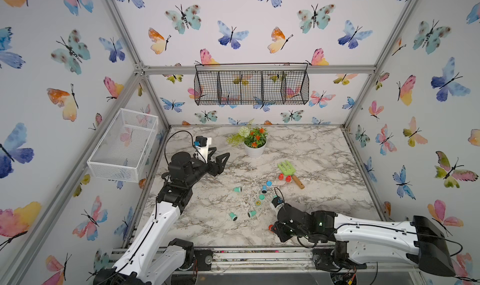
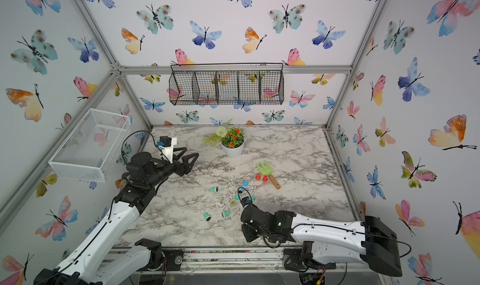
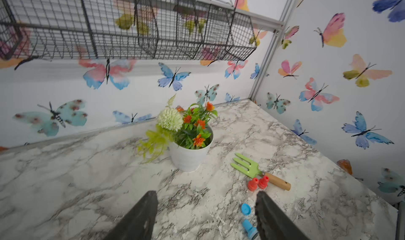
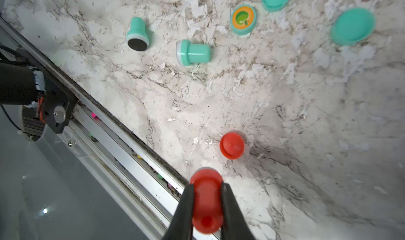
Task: Close the stamp cap
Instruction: Close the cover of the stamp.
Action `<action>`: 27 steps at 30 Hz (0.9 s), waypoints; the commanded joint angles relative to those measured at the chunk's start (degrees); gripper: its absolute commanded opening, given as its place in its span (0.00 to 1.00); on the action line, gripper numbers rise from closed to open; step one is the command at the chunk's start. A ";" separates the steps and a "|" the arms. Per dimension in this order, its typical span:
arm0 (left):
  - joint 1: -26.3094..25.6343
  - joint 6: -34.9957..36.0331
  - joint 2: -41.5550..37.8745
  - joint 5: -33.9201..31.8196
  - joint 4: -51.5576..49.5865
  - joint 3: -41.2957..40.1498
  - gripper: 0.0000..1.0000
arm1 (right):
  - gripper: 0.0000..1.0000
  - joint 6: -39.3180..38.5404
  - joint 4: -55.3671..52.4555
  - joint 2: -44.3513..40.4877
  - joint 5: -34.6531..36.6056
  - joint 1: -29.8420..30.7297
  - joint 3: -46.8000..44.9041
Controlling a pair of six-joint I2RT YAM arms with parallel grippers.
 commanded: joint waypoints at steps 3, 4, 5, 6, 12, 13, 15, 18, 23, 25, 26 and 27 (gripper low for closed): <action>1.93 -2.21 -0.23 0.34 -1.49 -0.65 0.71 | 0.01 4.64 3.40 3.99 10.18 2.42 -0.33; 2.04 -2.36 -0.29 0.48 -1.43 -0.88 0.71 | 0.01 4.53 3.49 4.16 10.82 2.40 -0.34; 2.05 -2.36 -0.38 0.52 -1.48 -0.91 0.71 | 0.01 4.52 3.13 4.26 11.68 2.36 -0.33; 2.13 -2.23 -0.70 0.63 -1.59 -0.99 0.71 | 0.01 4.85 2.57 4.32 12.58 2.40 -0.33; 2.22 -2.25 -1.84 0.23 -1.59 -1.70 0.72 | 0.01 4.41 5.95 5.89 10.75 2.36 -2.02; 2.22 -2.30 -1.89 0.33 -1.59 -1.69 0.72 | 0.01 4.30 6.03 6.42 10.40 2.41 -1.92; 2.27 -2.24 -1.98 0.44 -1.63 -1.72 0.72 | 0.01 3.95 6.38 7.50 9.86 2.41 -1.82; 2.31 -2.24 -2.15 0.69 -1.71 -1.75 0.72 | 0.01 4.11 7.06 8.13 9.31 2.36 -2.34; 2.31 -2.17 -2.69 0.61 -1.70 -1.96 0.72 | 0.01 4.55 7.27 8.62 9.62 2.35 -2.61; 2.31 -2.27 -2.68 0.90 -1.59 -1.86 0.72 | 0.01 4.82 7.27 9.11 9.73 2.33 -2.70; 2.31 -2.24 -2.57 1.08 -1.59 -1.83 0.72 | 0.01 4.78 7.43 9.26 9.73 2.34 -2.70; 2.31 -2.24 -2.60 1.21 -1.59 -1.87 0.72 | 0.01 4.69 7.48 9.43 9.73 2.37 -2.63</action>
